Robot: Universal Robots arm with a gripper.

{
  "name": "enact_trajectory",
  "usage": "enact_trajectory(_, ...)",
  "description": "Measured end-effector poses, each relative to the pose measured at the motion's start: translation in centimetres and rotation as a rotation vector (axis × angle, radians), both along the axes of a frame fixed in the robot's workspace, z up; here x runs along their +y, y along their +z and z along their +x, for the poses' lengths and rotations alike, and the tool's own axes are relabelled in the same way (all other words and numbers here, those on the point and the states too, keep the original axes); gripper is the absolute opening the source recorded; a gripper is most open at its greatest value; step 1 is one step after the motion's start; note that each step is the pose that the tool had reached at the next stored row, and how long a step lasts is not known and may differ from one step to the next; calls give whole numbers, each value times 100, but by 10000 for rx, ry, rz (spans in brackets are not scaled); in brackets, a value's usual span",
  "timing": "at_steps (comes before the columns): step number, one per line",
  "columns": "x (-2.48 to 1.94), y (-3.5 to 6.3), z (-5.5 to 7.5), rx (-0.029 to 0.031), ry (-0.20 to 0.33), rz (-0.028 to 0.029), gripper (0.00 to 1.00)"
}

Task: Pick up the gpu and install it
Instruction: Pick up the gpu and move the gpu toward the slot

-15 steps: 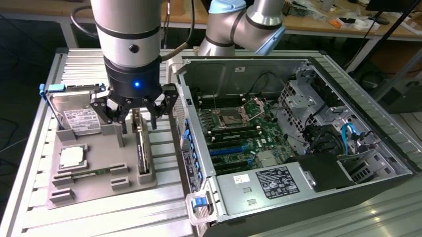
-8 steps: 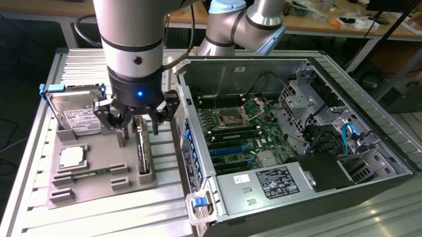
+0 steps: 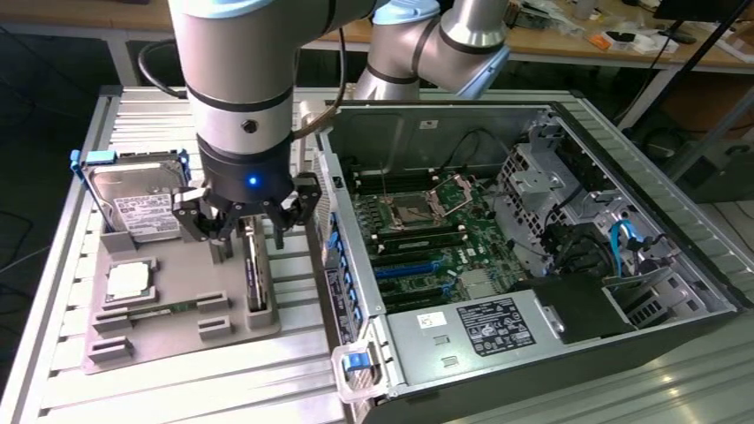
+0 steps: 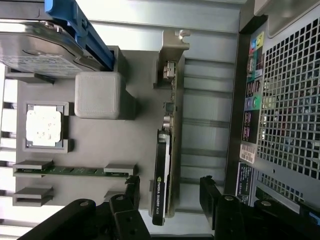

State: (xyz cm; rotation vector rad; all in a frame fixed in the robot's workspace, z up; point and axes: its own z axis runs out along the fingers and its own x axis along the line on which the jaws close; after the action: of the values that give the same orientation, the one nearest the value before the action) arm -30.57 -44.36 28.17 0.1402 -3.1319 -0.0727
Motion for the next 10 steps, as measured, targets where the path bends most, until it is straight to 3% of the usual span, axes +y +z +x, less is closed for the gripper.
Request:
enact_trajectory(3, 0, -56, 4, -2, 9, 1, 60)
enact_trajectory(10, 2, -63, 5, -2, 11, -1, 60)
